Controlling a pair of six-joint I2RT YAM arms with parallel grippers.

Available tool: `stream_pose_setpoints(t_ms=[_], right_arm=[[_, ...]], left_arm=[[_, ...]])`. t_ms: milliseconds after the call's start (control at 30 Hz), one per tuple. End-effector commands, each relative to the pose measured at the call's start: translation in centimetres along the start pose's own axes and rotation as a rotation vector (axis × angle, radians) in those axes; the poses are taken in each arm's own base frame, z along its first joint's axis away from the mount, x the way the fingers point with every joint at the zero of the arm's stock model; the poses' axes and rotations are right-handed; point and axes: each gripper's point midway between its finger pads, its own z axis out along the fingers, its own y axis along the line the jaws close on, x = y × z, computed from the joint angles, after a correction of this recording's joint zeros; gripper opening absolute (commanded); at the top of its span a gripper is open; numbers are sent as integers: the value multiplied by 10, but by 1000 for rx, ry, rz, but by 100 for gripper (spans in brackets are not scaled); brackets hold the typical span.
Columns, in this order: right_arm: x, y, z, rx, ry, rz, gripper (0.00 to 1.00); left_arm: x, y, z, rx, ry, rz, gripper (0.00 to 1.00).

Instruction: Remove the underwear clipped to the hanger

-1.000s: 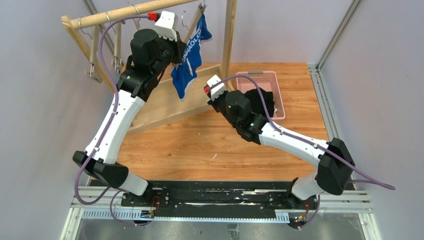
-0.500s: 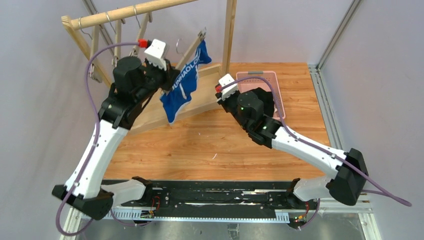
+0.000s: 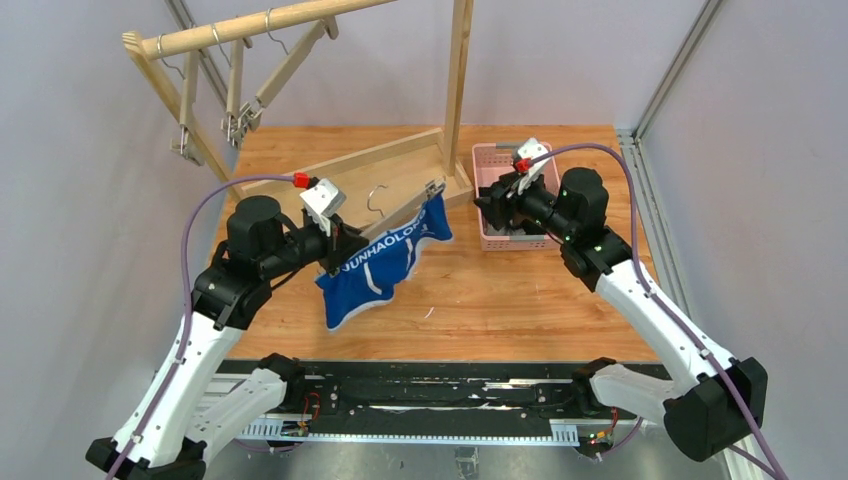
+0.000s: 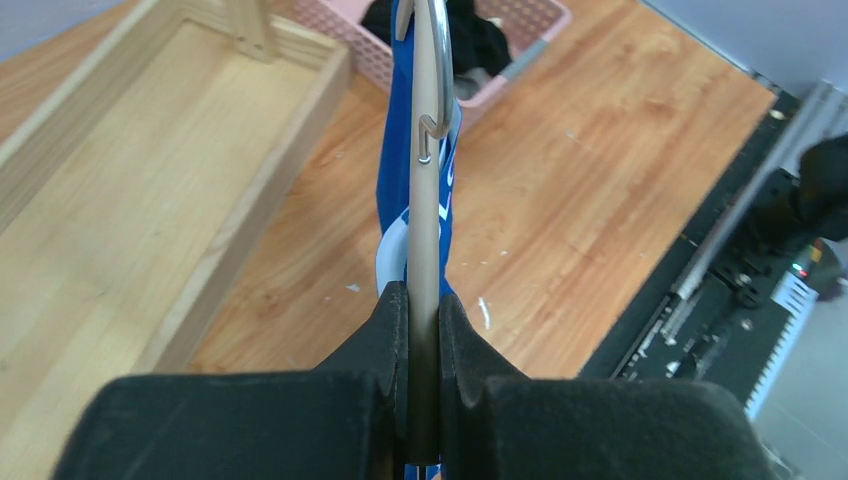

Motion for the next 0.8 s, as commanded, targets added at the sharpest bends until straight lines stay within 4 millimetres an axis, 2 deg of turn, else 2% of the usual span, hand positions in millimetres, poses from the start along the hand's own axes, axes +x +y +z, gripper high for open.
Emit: stream_pose_setpoints(t_ms=[0,167,333,467,767], right_arm=[[-7,63,-20,-391,-25,4,71],[-12,85,-35,-559,-4,-34,81],[-17,83,-44,-585,-18,-47,91],[-22,80,-48,-608,-35,-33,94],[-27,91,-48,-713,-53,5,93]], left_arm=[[-9,-36,0,216,-40,43,0],[1,-47,3,302,-6,35,0],[9,-51,3,338,25,48,0],[12,-57,2,377,36,52,0],[8,-63,-1,414,26,57,0]])
